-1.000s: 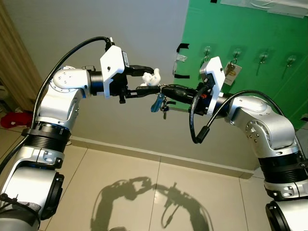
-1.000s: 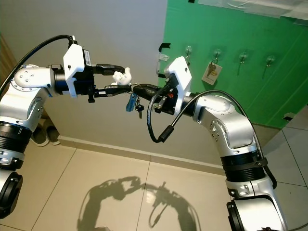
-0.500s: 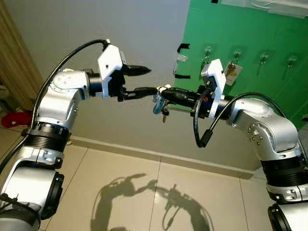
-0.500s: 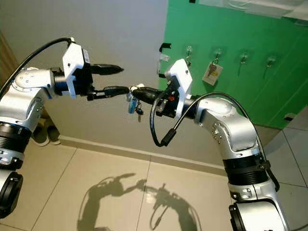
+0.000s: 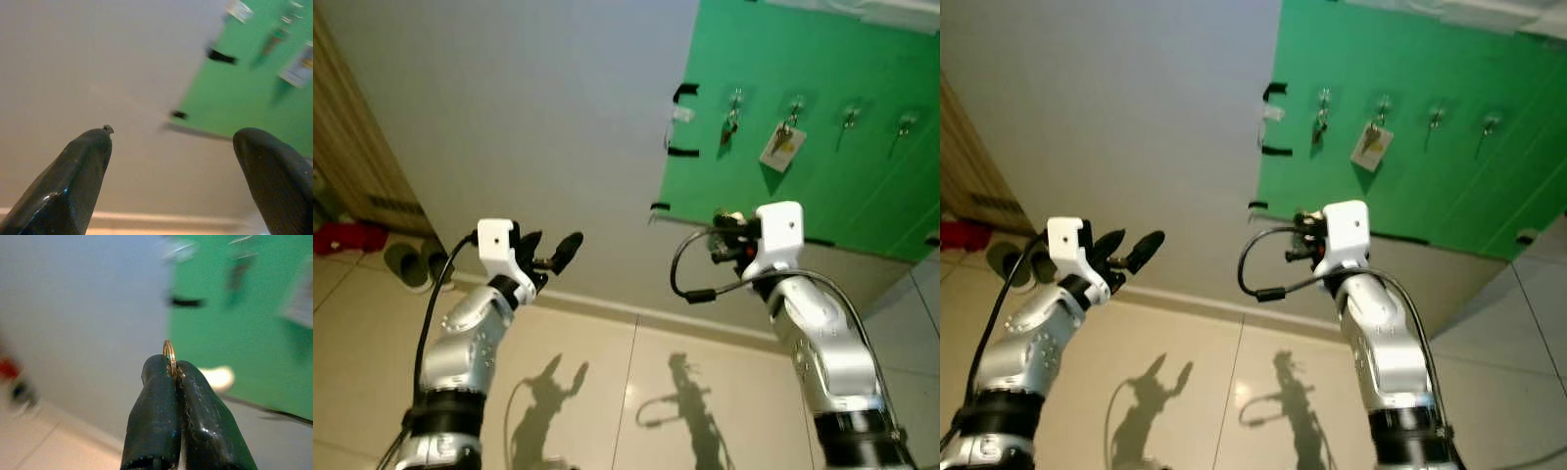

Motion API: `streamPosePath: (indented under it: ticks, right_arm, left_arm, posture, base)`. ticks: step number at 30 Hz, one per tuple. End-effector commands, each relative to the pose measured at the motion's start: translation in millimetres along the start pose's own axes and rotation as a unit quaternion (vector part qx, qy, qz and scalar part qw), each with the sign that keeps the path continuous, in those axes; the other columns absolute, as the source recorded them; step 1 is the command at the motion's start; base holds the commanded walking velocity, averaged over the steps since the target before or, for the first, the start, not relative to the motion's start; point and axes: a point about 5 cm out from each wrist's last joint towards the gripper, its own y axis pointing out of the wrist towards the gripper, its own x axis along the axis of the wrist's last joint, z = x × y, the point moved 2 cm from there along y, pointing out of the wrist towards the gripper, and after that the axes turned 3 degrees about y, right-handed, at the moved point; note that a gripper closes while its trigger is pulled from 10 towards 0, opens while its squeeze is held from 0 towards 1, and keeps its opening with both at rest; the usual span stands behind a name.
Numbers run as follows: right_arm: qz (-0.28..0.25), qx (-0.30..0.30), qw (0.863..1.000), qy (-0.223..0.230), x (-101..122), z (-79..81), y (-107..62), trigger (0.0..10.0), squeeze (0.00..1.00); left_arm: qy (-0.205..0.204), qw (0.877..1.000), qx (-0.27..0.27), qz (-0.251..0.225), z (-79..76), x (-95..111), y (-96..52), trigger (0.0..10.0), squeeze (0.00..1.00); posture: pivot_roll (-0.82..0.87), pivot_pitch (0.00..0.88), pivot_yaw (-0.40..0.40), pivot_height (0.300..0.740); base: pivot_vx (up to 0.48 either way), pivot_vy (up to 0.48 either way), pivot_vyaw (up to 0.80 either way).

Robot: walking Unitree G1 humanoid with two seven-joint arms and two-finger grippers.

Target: Hang keys on a hook

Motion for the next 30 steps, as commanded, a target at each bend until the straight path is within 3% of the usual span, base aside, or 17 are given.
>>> streamPosePath:
  ticks: [1, 2, 3, 4, 5, 7, 10, 15, 20, 30]
  right_arm:
    - [-0.057, -0.076, 0.995, -0.018, 3.8, -17.2, -15.4, 0.0, 0.00]
    - [-0.057, -0.076, 0.995, -0.018, 3.8, -17.2, -15.4, 0.0, 0.00]
    - [-0.078, -0.108, 0.990, -0.047, 2.7, -23.1, -27.2, 0.0, 0.00]
    - [-0.078, -0.108, 0.990, -0.047, 2.7, -23.1, -27.2, 0.0, 0.00]
    - [-0.092, -0.136, 0.984, -0.068, 2.0, -28.2, -38.9, 0.0, 0.00]
    - [-0.092, -0.147, 0.983, -0.063, 0.4, -30.9, -42.4, 0.0, 0.00]
    - [-0.094, -0.163, 0.980, -0.066, -0.9, -35.8, -40.1, 0.0, 0.00]
    - [-0.091, -0.154, 0.982, -0.064, 0.1, -32.6, -26.9, 0.0, 0.00]
    - [-0.052, -0.136, 0.988, -0.043, -17.4, -25.2, -21.3, 0.0, 0.00]
    - [-0.050, -0.139, 0.988, -0.043, -19.2, -29.5, -14.6, 0.0, 0.00]
  left_arm:
    - [0.044, 0.999, 0.025, 0.010, -11.1, -13.3, -4.8, 10.0, 1.00]
    - [0.044, 0.999, 0.025, 0.010, -11.1, -13.3, -4.8, 10.0, 1.00]
    - [0.046, 0.999, 0.027, 0.000, -18.0, -18.9, -15.4, 10.0, 0.00]
    - [0.046, 0.999, 0.027, 0.000, -18.0, -18.9, -15.4, 10.0, 0.00]
    - [0.103, 0.994, 0.028, -0.010, -22.1, -18.5, -26.1, 10.0, 0.00]
    - [0.123, 0.992, 0.028, -0.011, -22.2, -18.7, -27.6, 10.0, 0.00]
    - [0.130, 0.990, 0.040, -0.024, -21.9, -8.9, -11.2, 10.0, 0.00]
    - [0.101, 0.994, 0.018, -0.035, -29.3, -0.6, -0.3, 10.0, 0.00]
    - [0.082, 0.995, 0.048, -0.019, -18.2, -9.5, 2.9, 10.0, 0.00]
    - [0.063, 0.994, 0.085, -0.015, -9.3, -9.7, 6.8, 10.0, 0.00]
  posture:
    - [-0.01, 0.000, -0.006, 0.740]
    - [-0.01, 0.000, -0.006, 0.740]
    - [-0.01, 0.000, -0.003, 0.740]
    - [-0.01, 0.000, -0.003, 0.740]
    - [-0.01, 0.000, 0.002, 0.740]
    - [-0.01, 0.000, 0.007, 0.740]
    - [-0.02, 0.000, 0.013, 0.740]
    - [-0.03, 0.000, 0.039, 0.740]
    - [-0.04, 0.000, 0.054, 0.740]
    - [-0.04, 0.000, 0.054, 0.740]
  base:
    - [0.000, 0.000, 0.00]
    - [0.000, 0.000, 0.00]
    - [0.000, 0.000, 0.00]
    - [0.000, 0.000, 0.00]
    - [0.000, 0.000, 0.00]
    - [0.000, 0.000, 0.00]
    - [0.000, 0.000, 0.00]
    - [0.000, 0.000, 0.00]
    - [0.420, 0.000, 0.00]
    - [0.433, 0.000, 0.00]
